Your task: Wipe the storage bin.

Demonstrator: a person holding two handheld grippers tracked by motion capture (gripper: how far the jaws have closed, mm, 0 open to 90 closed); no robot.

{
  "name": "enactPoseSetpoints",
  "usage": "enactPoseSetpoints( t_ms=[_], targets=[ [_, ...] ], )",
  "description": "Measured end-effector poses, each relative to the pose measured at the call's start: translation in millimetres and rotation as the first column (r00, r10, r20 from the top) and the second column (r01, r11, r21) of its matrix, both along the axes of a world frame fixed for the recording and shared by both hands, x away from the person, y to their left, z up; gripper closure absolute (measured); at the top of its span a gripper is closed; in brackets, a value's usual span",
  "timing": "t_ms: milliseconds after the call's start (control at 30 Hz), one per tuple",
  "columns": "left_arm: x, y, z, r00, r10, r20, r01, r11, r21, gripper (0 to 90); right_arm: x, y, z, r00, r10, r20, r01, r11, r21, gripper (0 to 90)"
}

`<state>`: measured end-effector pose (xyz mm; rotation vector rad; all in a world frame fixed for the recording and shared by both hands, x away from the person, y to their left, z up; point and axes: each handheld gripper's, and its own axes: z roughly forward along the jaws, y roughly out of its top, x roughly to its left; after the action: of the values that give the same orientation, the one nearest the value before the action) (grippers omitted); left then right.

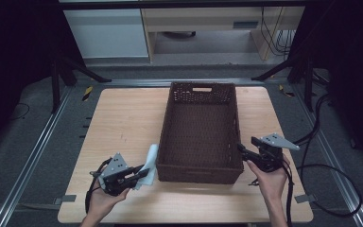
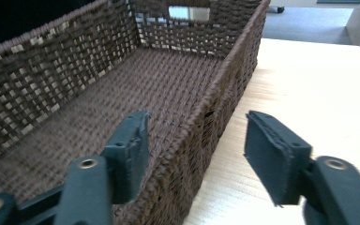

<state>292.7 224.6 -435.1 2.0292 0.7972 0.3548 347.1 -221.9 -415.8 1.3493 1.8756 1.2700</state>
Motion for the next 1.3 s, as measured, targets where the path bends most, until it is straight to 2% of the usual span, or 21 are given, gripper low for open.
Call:
enactPoseSetpoints(
  t_ms=[67,200,267,333,400,500,600,700,800,900,967,1100,1300],
  targets=[
    [1.1,-3.7,-6.7,0.9999,-0.005,-0.016,0.005,0.9996,0.027,78.7,-0.6,-7.1,1.5,0.9999,-0.014,0.01,0.013,0.999,0.031,35.4],
    [2.2,-7.9,-16.9,0.9987,0.004,-0.05,-0.001,0.9984,0.056,78.7,-1.5,-20.2,-0.4,0.9983,-0.053,0.025,0.053,0.998,0.019,27.9],
    [2.1,-8.6,-24.5,0.9958,0.02,-0.09,-0.014,0.9979,0.064,78.6,-1.2,-26.2,-4.3,0.997,-0.074,0.023,0.073,0.997,0.002,25.2],
    [1.5,-11.0,-34.1,0.9915,0.035,-0.125,-0.021,0.9937,0.11,78.6,-0.3,-31.3,-9.1,0.9961,-0.086,0.019,0.086,0.996,-0.021,22.4],
    [1.0,-15.2,-41.4,0.9867,0.043,-0.157,-0.022,0.9906,0.135,78.6,-0.2,-35.7,-14.3,0.9953,-0.096,0.014,0.097,0.994,-0.041,20.4],
    [0.1,-18.5,-39.2,0.9887,0.04,-0.144,-0.02,0.99,0.14,78.7,-1.0,-42.0,-24.3,0.9945,-0.105,0.005,0.105,0.992,-0.071,19.3],
    [-3.4,-14.3,-28.5,0.9928,0.041,-0.113,-0.03,0.995,0.096,78.7,-0.3,-49.7,-34.5,0.9915,-0.129,-0.019,0.127,0.989,-0.081,19.0],
    [-11.3,-9.5,-8.4,0.9981,0.039,-0.048,-0.037,0.9988,0.033,78.7,1.6,-55.7,-42.7,0.9859,-0.162,-0.043,0.157,0.983,-0.092,18.7],
    [-19.2,-6.3,9.2,0.9993,0.038,0.002,-0.038,0.9991,-0.018,78.6,3.5,-57.4,-48.8,0.9819,-0.179,-0.062,0.171,0.979,-0.111,18.6],
    [-23.0,-5.9,16.8,0.9991,0.034,0.025,-0.033,0.9989,-0.034,78.6,4.6,-57.7,-51.7,0.9801,-0.185,-0.072,0.176,0.977,-0.12,18.6],
    [-23.3,-8.4,16.3,0.9993,0.028,0.026,-0.028,0.9993,-0.026,78.6,5.2,-57.8,-53.0,0.9797,-0.185,-0.076,0.175,0.977,-0.125,18.6],
    [-20.4,-13.5,6.7,0.9997,0.02,0.011,-0.021,0.9993,0.031,78.6,5.6,-58.1,-55.1,0.9793,-0.186,-0.081,0.174,0.976,-0.131,18.5],
    [-8.0,-14.7,-17.1,0.9956,0.028,-0.09,-0.022,0.9979,0.061,78.7,6.3,-58.9,-56.0,0.9785,-0.187,-0.087,0.174,0.975,-0.139,18.2]
  ],
)
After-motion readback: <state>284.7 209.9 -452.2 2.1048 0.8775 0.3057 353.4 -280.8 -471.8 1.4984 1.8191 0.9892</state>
